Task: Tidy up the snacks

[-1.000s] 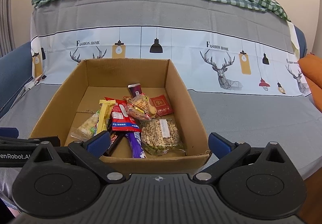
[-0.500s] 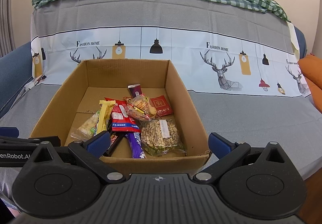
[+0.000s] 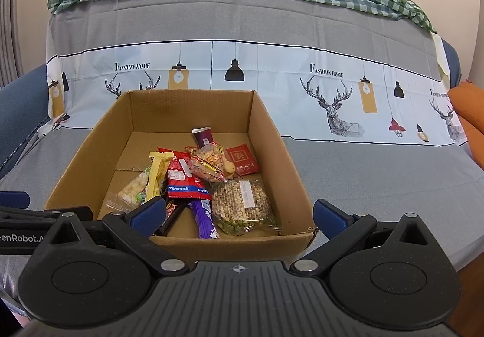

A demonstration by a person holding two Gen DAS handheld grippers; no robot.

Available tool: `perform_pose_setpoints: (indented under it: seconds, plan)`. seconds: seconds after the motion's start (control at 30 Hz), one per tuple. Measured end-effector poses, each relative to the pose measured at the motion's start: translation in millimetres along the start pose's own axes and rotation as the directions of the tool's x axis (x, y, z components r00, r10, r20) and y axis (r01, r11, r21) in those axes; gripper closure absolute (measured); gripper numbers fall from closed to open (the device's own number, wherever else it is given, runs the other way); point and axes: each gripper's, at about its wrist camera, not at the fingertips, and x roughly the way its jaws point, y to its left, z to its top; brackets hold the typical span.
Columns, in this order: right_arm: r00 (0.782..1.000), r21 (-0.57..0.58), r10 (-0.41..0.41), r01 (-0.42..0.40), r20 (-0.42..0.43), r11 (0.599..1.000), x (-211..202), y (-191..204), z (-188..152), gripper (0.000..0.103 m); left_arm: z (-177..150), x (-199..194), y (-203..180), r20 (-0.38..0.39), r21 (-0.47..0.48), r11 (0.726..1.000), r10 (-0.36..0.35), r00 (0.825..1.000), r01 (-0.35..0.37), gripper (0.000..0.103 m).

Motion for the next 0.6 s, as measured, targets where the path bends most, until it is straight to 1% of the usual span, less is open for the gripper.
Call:
perform_pose_setpoints:
  seconds: [0.37, 0.6]
  plan:
    - [1.000, -0.008, 0.004, -0.004, -0.001, 1.000, 1.2, -1.4, -0.5, 0.001, -0.4, -0.8, 0.1, 0.005, -0.001, 1.000, -0.004, 1.000, 0.004, 0.001]
    - [1.000, -0.010, 0.004, -0.004, 0.000, 1.000, 1.0, -1.0, -0.5, 0.001, -0.6, -3.7, -2.2, 0.024, 0.018, 1.000, -0.019, 1.000, 0.019, 0.001]
